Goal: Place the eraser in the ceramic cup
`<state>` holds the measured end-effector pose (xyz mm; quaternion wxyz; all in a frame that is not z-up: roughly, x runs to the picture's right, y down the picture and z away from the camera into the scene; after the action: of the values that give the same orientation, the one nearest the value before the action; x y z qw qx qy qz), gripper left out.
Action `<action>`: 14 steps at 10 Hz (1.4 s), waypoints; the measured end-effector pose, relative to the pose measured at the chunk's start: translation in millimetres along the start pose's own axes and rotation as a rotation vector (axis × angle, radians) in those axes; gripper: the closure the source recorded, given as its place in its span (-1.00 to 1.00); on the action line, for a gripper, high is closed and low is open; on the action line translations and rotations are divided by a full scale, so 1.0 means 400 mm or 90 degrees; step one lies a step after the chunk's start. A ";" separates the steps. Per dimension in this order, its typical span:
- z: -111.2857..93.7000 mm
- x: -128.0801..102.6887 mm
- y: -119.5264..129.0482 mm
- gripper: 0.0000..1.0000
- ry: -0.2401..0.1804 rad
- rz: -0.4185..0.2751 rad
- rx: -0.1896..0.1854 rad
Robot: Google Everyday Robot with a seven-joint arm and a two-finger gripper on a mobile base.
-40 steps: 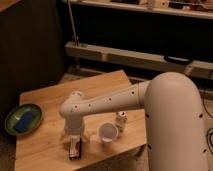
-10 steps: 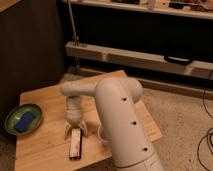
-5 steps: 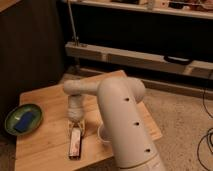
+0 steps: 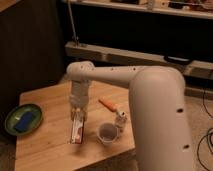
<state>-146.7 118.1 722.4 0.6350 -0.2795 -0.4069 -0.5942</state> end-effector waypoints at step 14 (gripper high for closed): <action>-0.275 -0.100 0.150 1.00 0.419 -0.104 0.118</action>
<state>-66.1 55.3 639.8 0.7051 0.0193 -0.2540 -0.6617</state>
